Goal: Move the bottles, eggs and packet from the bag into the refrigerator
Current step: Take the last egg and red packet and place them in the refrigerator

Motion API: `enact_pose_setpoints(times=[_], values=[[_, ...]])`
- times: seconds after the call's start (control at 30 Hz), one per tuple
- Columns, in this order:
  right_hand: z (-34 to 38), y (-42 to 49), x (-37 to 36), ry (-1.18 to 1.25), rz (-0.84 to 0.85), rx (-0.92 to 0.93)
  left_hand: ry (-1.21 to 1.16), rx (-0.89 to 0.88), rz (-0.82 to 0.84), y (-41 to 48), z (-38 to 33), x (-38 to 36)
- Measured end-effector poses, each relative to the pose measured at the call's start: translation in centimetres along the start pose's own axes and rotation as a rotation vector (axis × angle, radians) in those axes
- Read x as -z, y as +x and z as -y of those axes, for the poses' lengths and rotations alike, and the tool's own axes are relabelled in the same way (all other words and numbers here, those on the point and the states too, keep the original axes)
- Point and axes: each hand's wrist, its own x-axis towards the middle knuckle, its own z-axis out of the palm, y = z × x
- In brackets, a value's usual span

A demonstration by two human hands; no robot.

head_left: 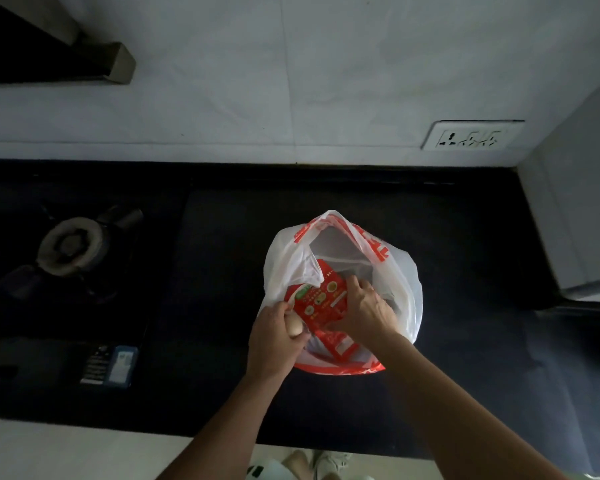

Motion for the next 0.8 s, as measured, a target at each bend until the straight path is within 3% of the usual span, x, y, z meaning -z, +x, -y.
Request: enact_pose_setpoints(times=[0.27,0.37,0.57,0.8], values=[[-0.7,-1.3,1.5,0.266,0.053,0.012,-0.316,0.108,0.063,-0.7,0.0,1.0],[-1.3,-2.6,2.3,0.468,0.009,-0.049,-0.514,0.158,0.143,-1.4,-0.8,2.1],[-2.1,-6.7,5.3,0.922,-0.128,-0.132,-0.635,0.129,0.131,-2.8,-3.0,3.7],[-1.9,-12.6,8.0,1.304,-0.173,-0.068,-0.755,-0.036,0.209,-5.4,-6.6,5.8]])
